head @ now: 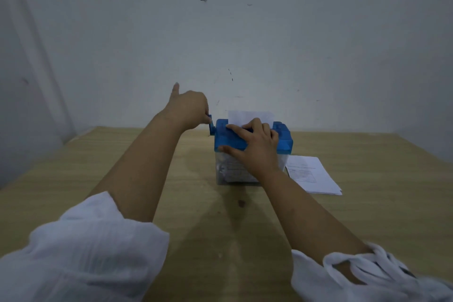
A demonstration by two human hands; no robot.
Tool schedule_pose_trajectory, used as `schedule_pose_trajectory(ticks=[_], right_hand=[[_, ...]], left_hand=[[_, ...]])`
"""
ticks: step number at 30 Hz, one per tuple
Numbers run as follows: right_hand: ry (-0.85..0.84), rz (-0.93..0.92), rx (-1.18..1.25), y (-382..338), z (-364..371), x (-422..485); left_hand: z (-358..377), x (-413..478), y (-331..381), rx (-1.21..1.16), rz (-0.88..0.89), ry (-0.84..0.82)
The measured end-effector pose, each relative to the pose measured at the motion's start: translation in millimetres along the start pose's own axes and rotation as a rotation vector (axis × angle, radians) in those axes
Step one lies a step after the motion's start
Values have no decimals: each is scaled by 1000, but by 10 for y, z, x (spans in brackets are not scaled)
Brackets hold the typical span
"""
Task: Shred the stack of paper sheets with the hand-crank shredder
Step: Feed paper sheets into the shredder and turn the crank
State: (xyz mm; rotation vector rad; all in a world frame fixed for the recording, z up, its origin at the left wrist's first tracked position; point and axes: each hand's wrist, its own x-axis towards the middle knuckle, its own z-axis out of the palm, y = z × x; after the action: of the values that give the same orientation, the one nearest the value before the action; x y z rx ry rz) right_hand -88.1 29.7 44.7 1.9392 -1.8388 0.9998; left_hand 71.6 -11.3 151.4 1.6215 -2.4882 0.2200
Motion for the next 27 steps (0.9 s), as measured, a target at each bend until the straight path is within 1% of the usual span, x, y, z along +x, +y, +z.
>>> schedule_pose_trajectory(ticks=[4, 7, 9, 11, 15, 18, 21, 24, 27], right_hand=[[-14, 4, 5, 0, 0, 6], [18, 9, 6, -7, 19, 3], [10, 12, 2, -9, 27, 4], [13, 7, 1, -7, 23, 8], [14, 2, 15, 0, 28, -1], [37, -4, 37, 5, 43, -13], [47, -12, 46, 21, 56, -7], [47, -18, 74, 17, 47, -8], [42, -23, 94, 17, 33, 10]], left_hand=[[28, -94, 141, 133, 1, -108], [270, -142, 191, 172, 17, -213], [435, -169, 203, 180, 42, -196], [493, -149, 193, 139, 22, -138], [629, -33, 138, -49, -111, -181], [710, 17, 80, -148, -162, -210], [759, 95, -28, -309, -174, -244], [831, 126, -6, -329, -230, -193], [879, 166, 17, -426, -298, -127]])
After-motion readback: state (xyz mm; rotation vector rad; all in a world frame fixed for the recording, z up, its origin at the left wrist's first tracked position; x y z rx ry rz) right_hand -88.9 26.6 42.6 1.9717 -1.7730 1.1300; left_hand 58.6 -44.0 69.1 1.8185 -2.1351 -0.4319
